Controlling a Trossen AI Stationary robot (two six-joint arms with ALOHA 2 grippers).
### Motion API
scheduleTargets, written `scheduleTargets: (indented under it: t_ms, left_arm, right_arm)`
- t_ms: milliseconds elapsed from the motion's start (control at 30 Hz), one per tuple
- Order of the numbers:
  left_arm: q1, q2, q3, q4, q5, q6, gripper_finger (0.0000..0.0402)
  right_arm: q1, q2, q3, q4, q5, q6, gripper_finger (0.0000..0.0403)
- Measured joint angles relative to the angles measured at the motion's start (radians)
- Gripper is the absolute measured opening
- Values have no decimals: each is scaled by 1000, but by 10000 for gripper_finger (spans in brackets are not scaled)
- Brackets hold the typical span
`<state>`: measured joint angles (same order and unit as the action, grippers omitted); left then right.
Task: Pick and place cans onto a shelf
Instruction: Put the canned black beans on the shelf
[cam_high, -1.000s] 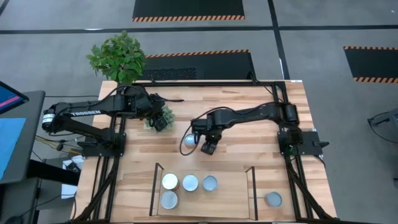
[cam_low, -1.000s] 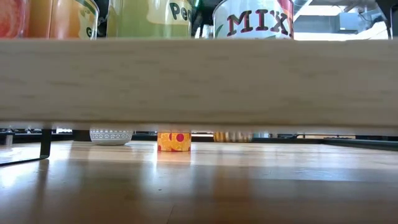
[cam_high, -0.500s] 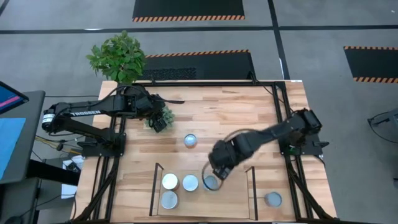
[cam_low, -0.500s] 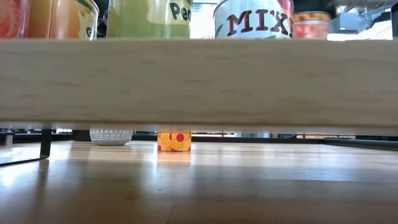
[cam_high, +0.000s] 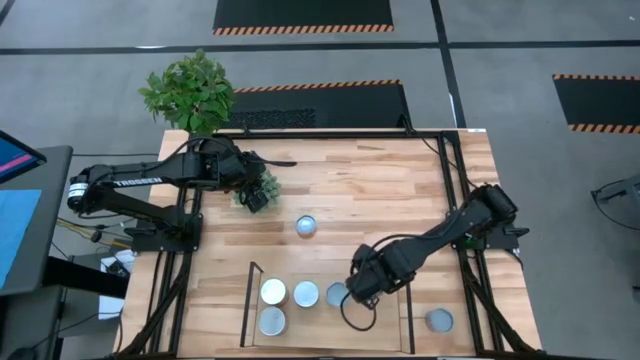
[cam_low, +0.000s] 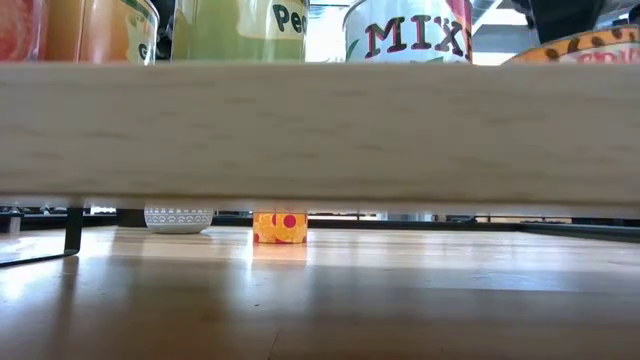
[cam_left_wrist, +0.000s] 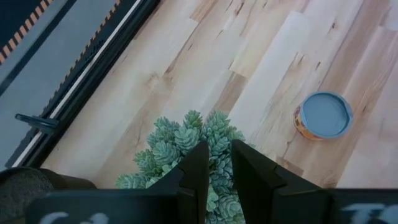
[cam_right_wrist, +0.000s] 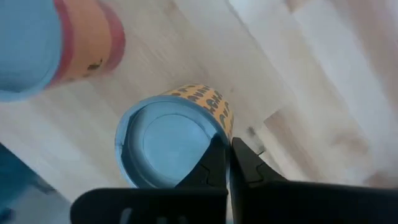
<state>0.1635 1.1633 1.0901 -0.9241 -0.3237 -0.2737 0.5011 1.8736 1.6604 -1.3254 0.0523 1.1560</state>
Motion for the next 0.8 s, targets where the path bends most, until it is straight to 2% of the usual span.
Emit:
scheduleTargets:
  t_ms: [267,500,800]
  left_arm:
    - [0,0,0,0,4,-46,59]
    - [0,0,0,0,20,-55,59]
    - [0,0,0,0,25,-46,59]
  right_arm:
    - [-10,65,3,14,-22,-158,4]
    - [-10,74,3,23,-4,-161,7]
    - [-5,75,2,51,-1,-162,52]
